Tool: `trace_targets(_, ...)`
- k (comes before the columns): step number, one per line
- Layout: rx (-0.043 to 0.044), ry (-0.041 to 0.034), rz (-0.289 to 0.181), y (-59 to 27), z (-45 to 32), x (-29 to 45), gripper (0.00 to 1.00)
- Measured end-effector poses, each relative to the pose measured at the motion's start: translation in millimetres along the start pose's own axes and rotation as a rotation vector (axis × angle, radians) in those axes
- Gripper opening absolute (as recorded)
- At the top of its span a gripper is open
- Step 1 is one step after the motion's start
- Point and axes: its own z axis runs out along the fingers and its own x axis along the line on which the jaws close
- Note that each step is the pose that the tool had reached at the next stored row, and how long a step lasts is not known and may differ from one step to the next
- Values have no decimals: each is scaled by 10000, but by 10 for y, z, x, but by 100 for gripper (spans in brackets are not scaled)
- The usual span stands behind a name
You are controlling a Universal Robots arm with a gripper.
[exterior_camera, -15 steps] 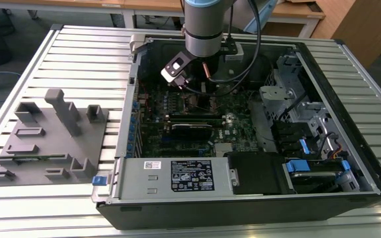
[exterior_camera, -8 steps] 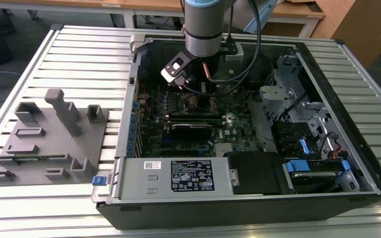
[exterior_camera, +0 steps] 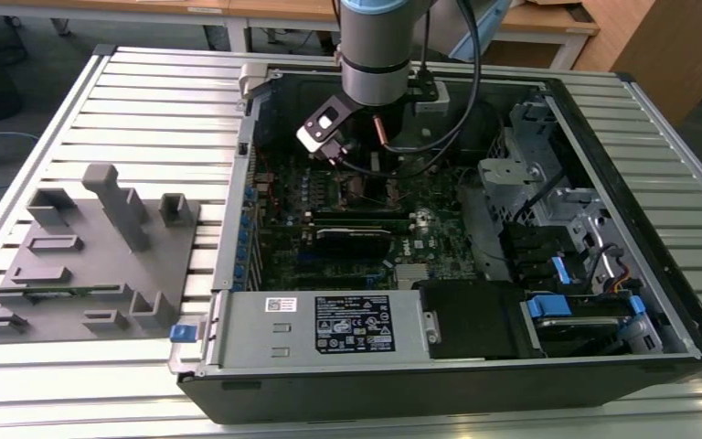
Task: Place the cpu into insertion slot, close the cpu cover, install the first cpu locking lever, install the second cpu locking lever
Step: 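Place the cpu into insertion slot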
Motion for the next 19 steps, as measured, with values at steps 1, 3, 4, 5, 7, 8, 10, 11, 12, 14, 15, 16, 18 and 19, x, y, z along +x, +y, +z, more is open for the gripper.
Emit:
trace_targets(1, 1, -1, 4, 0, 0, 0, 54)
trace_targets(3, 1, -1, 4, 0, 1, -1, 54)
trace_targets(4, 0, -1, 4, 0, 2, -1, 54)
trace_targets(5, 1, -2, 4, -1, 5, -1, 54)
trace_targets(7, 1, -5, 4, -1, 10, -1, 54)
trace_targets(8, 1, -2, 4, -1, 13, -1, 54)
trace_targets(10, 1, -3, 4, -1, 14, -1, 54)
trace_targets(11, 1, -2, 4, -1, 14, -1, 54)
trace_targets(12, 1, -1, 4, -1, 15, -1, 54)
trace_targets(14, 1, -2, 4, -1, 14, -1, 54)
trace_targets(15, 0, -1, 4, -1, 15, -1, 54)
trace_targets(16, 1, -2, 4, -1, 15, -1, 54)
trace_targets(18, 1, -1, 4, -1, 15, -1, 54)
trace_targets(19, 1, -1, 4, 0, 15, -1, 54)
